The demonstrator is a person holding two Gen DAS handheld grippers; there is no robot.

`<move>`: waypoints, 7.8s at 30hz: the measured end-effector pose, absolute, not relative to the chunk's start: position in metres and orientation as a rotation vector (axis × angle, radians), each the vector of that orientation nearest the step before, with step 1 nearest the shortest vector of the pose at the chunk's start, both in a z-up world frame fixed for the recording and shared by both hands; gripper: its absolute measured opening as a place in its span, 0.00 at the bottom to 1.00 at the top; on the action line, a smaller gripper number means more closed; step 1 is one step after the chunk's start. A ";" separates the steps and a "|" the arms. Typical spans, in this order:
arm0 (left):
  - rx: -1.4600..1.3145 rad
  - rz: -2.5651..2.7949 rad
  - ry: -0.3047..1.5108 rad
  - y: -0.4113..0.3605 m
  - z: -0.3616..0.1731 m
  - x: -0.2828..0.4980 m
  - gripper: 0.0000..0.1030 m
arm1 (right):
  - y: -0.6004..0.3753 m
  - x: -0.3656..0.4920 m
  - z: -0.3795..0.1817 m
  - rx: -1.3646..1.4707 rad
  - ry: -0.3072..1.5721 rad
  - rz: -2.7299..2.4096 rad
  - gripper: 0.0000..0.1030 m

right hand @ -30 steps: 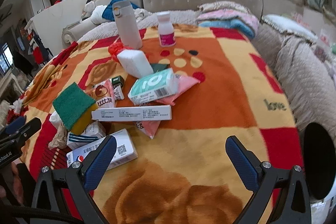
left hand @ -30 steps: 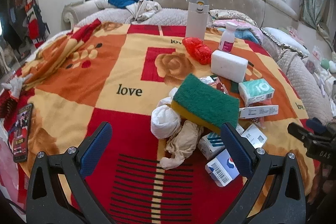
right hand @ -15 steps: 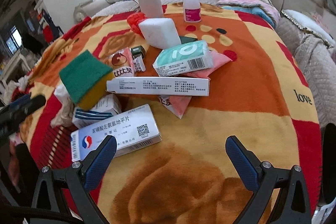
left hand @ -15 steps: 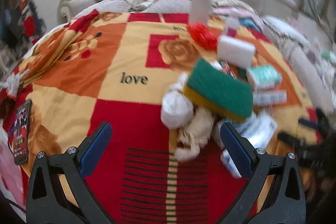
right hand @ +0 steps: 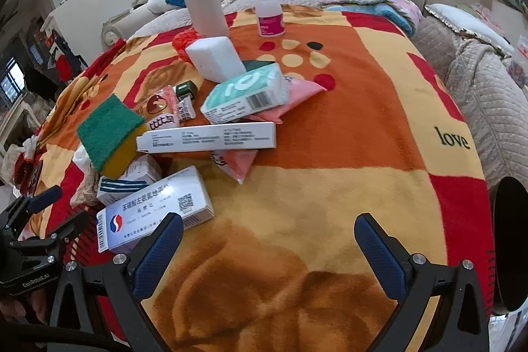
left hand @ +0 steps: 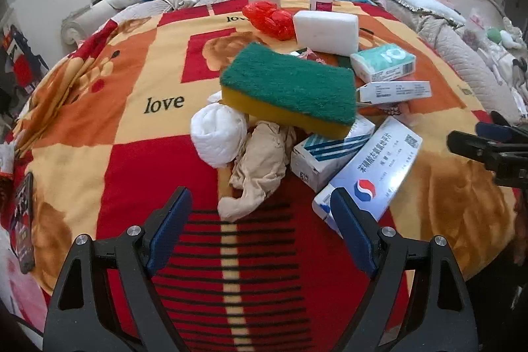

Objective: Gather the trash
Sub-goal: 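Move both tools toward the pile of tissues and medicine boxes, then grasp the crumpled beige tissue with the left tool while the right tool grasps the white medicine box, then carry both items over the black bin and open both tools to drop them, then move both open tools back over the items on the blanket, then grasp the green sponge with the left tool while the right tool grasps the blue-striped TOBREX box, then carry the sponge and the TOBREX box over the black bin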

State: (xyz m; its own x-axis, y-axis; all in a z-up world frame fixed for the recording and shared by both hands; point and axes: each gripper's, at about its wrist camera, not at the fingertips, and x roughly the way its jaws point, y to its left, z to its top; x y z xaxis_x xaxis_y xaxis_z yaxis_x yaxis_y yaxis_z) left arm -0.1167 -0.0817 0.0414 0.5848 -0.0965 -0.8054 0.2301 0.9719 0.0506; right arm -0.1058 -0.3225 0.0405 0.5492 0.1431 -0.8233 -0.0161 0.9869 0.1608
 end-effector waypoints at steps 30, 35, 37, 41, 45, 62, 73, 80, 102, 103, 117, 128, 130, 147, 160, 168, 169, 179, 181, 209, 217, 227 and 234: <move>-0.221 -0.807 1.087 -0.155 0.057 -0.145 0.83 | -0.379 -0.120 0.051 0.226 1.007 -0.039 1.00; -0.136 -0.648 1.012 -0.109 0.080 -0.144 0.83 | -0.332 -0.113 0.041 0.197 1.029 0.071 1.00; -0.116 -0.554 0.973 -0.088 0.086 -0.139 0.83 | -0.313 -0.107 0.034 0.170 1.037 0.076 1.00; -0.148 -0.480 0.951 -0.056 0.086 -0.125 0.83 | -0.291 -0.095 0.018 0.137 1.064 0.076 0.92; -0.179 -0.434 0.946 -0.049 0.074 -0.118 0.83 | -0.295 -0.104 0.019 0.078 1.040 0.097 0.63; -0.168 -0.432 1.086 -0.067 0.031 -0.114 0.20 | -0.331 -0.112 0.020 0.118 1.011 0.084 0.50; -0.110 -0.637 0.974 -0.139 0.095 -0.136 0.18 | -0.394 -0.144 0.054 0.201 0.911 0.017 0.49; -0.072 -0.770 0.989 -0.228 0.099 -0.133 0.18 | -0.465 -0.176 0.063 0.272 0.874 -0.114 0.49; 0.007 -1.019 1.066 -0.467 0.069 -0.123 0.19 | -0.633 -0.214 0.032 0.437 0.882 -0.389 0.49; 0.000 -1.024 1.072 -0.473 0.066 -0.122 0.20 | -0.636 -0.215 0.031 0.444 0.880 -0.393 0.49; -0.030 -1.035 1.084 -0.481 0.055 -0.118 0.65 | -0.649 -0.231 0.023 0.485 0.868 -0.438 0.67; 0.000 -0.908 0.997 -0.424 0.067 -0.122 0.65 | -0.605 -0.234 0.038 0.447 0.787 -0.390 0.67; -0.001 -0.893 0.967 -0.407 0.070 -0.125 0.65 | -0.594 -0.231 0.042 0.440 0.771 -0.364 0.67; 0.055 -0.573 0.832 -0.265 0.079 -0.122 0.65 | -0.478 -0.179 0.057 0.325 0.790 -0.167 0.72; 0.041 -0.436 0.800 -0.201 0.081 -0.119 0.65 | -0.412 -0.153 0.061 0.254 0.815 -0.066 0.74; 0.005 -0.391 0.807 -0.165 0.082 -0.116 0.65 | -0.383 -0.141 0.058 0.219 0.857 -0.009 0.76; -0.001 -0.387 0.811 -0.160 0.082 -0.116 0.65 | -0.380 -0.140 0.058 0.217 0.861 -0.003 0.77; -0.051 -0.324 0.833 -0.099 0.081 -0.103 0.65 | -0.349 -0.122 0.046 0.214 0.916 0.083 0.77; -0.069 -0.316 0.833 -0.089 0.083 -0.097 0.67 | -0.345 -0.118 0.044 0.210 0.926 0.091 0.77; -0.120 -0.420 0.898 -0.068 0.065 -0.038 0.71 | -0.277 -0.088 0.028 0.204 1.011 0.301 0.34; -0.073 -0.433 0.881 -0.081 0.074 -0.052 0.18 | -0.315 -0.115 0.032 0.234 0.998 0.254 0.33; -0.100 -0.490 0.803 -0.091 0.118 -0.075 0.15 | -0.339 -0.133 0.045 0.257 0.948 0.205 0.33; -0.075 -0.524 0.782 -0.116 0.129 -0.087 0.15 | -0.358 -0.141 0.054 0.266 0.921 0.170 0.33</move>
State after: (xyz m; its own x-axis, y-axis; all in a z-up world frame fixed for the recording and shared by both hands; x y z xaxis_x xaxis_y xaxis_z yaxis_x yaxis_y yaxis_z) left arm -0.0869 -0.1161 0.1293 0.5890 -0.4765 -0.6527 0.4218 0.8702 -0.2546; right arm -0.1415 -0.3576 0.0536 0.5947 0.2576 -0.7616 -0.0313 0.9540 0.2982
